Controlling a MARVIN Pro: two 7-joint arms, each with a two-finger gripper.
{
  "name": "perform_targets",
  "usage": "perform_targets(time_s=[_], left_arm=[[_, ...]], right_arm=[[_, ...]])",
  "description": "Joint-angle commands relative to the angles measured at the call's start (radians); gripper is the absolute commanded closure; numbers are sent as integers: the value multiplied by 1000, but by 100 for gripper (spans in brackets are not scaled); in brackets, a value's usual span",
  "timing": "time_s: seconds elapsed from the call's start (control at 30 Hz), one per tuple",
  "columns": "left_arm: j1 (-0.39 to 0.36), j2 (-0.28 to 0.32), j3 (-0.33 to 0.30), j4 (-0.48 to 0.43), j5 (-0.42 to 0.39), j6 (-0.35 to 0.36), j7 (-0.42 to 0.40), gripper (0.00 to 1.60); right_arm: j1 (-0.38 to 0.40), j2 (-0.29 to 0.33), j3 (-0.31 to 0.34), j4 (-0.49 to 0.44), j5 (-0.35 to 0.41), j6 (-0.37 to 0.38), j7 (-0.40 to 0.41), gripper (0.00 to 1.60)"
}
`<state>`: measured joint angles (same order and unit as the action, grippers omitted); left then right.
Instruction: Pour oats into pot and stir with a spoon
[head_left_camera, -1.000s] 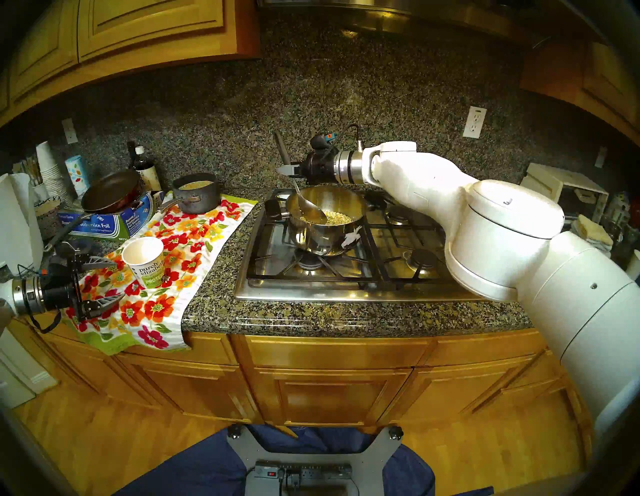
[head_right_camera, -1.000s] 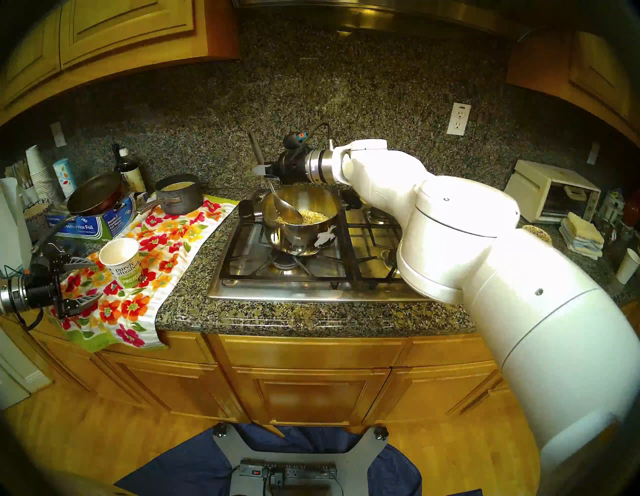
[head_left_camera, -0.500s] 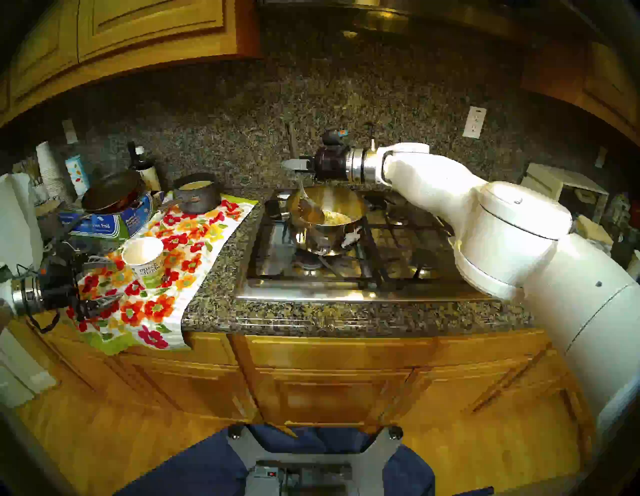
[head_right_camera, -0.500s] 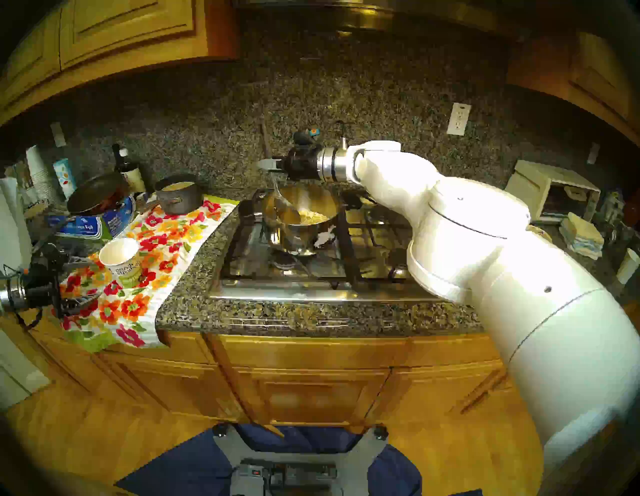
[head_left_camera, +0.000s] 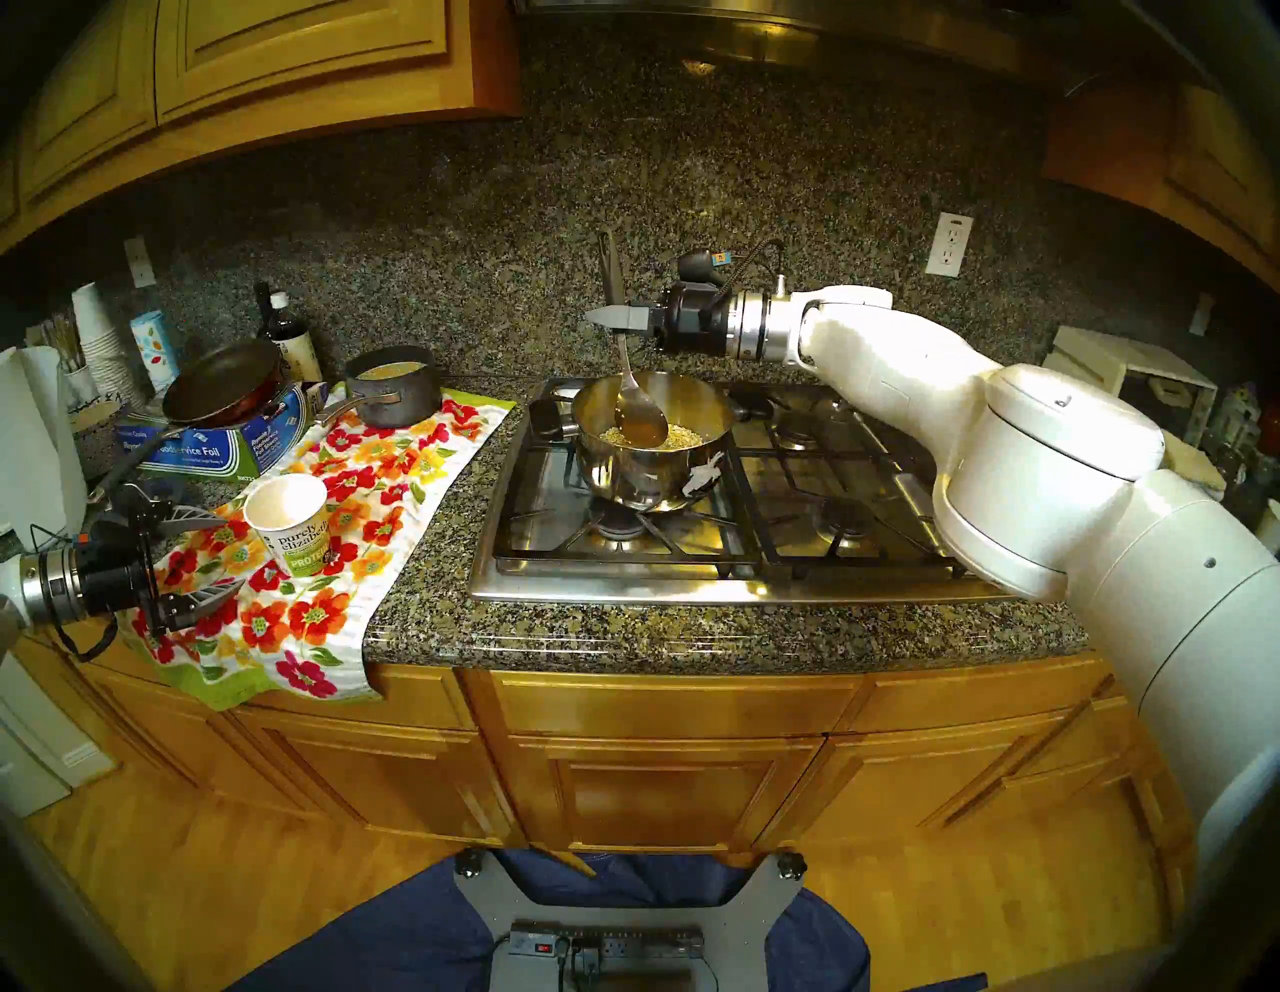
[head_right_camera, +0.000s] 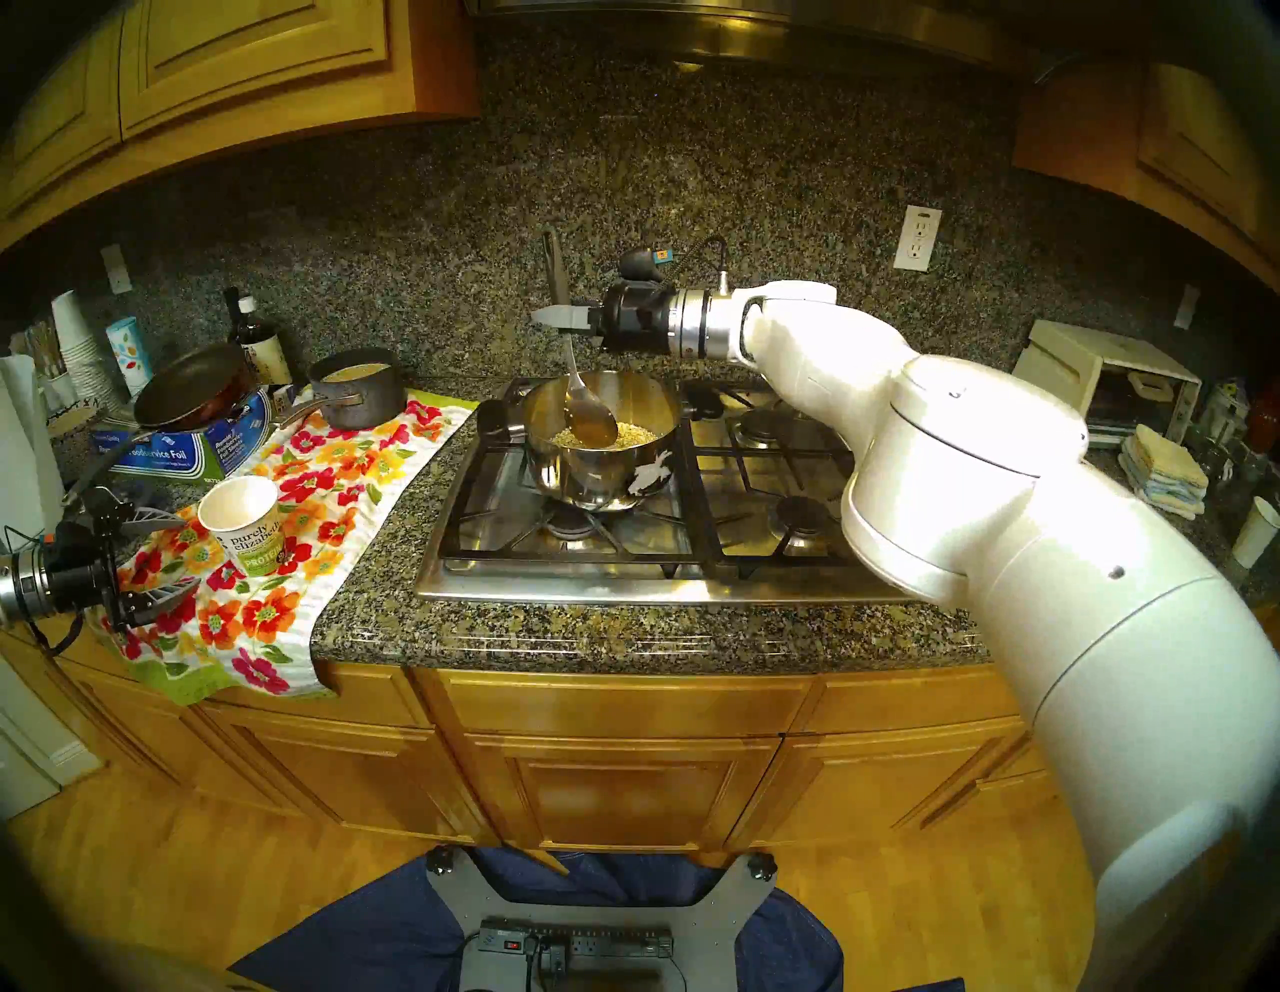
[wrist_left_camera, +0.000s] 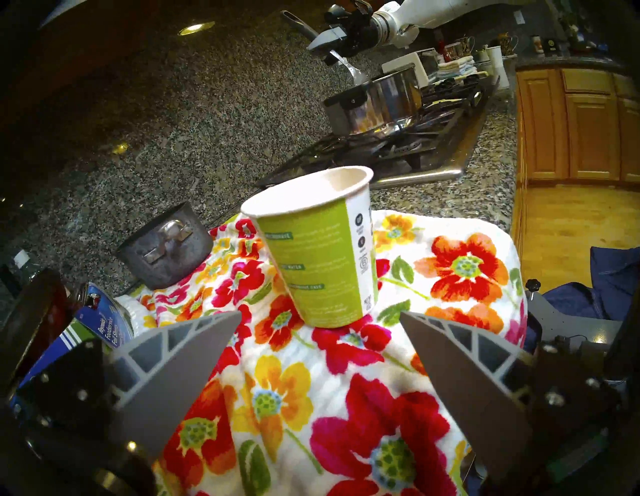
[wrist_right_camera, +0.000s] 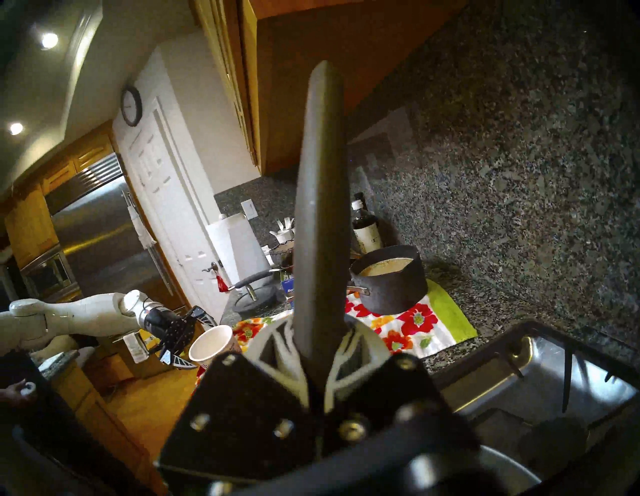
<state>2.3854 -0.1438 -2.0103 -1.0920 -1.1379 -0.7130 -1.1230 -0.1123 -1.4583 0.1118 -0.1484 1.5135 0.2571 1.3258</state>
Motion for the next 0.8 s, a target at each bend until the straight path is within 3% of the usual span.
perform_targets(time_s=[0.0, 0.3, 0.77], left_arm=[[-10, 5, -33, 1, -28, 7, -97, 0], [-8, 6, -32, 0, -27, 8, -89, 0], [-8, 8, -25, -3, -16, 7, -61, 0]], right_arm=[[34, 12, 29, 13, 29, 50, 20, 160], [22, 1, 66, 39, 58, 121, -30, 160], [15, -11, 96, 48, 69, 141, -160, 160]])
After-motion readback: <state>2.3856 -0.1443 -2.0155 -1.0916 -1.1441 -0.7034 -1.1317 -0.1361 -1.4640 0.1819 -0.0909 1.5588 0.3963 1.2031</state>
